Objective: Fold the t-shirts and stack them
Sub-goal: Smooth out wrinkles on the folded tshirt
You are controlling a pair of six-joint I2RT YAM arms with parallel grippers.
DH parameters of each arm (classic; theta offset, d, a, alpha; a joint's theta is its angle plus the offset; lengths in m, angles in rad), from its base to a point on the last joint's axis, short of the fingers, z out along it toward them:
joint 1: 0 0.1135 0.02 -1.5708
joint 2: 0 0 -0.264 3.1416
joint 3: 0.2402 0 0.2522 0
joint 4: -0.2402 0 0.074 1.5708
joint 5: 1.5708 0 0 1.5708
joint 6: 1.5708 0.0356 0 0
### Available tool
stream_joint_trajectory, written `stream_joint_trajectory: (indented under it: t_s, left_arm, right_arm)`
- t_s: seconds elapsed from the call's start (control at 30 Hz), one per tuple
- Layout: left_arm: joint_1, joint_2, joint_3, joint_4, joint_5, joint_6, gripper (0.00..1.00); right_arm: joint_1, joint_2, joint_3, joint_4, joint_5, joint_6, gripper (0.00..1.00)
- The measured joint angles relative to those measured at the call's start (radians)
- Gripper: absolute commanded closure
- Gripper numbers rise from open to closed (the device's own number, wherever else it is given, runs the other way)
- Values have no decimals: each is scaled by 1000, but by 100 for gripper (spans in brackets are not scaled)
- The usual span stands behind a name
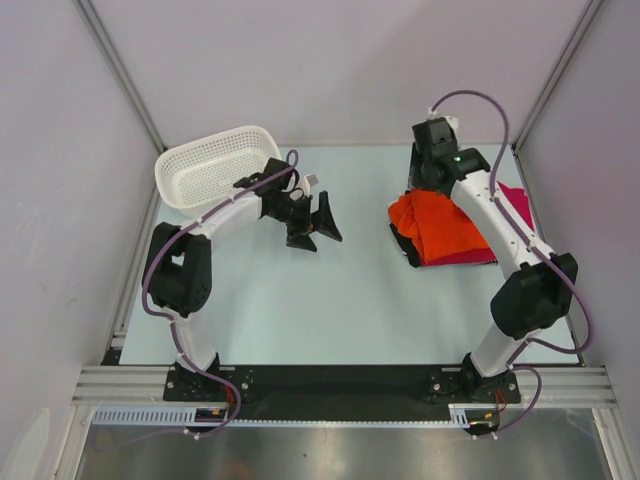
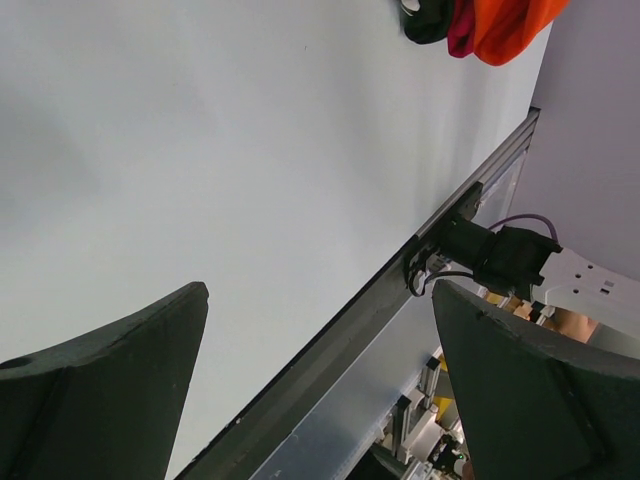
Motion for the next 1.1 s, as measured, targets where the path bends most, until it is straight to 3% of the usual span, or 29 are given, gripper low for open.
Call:
stream_joint_trajectory:
  t_s: [0.07,0.6,0.9,1.1]
  left_arm:
    - [0,0,-6,0,0,0,0]
    - [0,0,-34,-2,0,18,0]
    - [0,-1,-47,-2,0,18,0]
    - [2,-1,-47,-2,0,18,0]
  right_arm:
    - [-31,-3,25,-5,65,-21,0]
    - [-76,213,22,-93,404,-165,0]
    - [-109,319,49,-97,483,-207,1]
    - [-150,371,92,-98,493,-209,9]
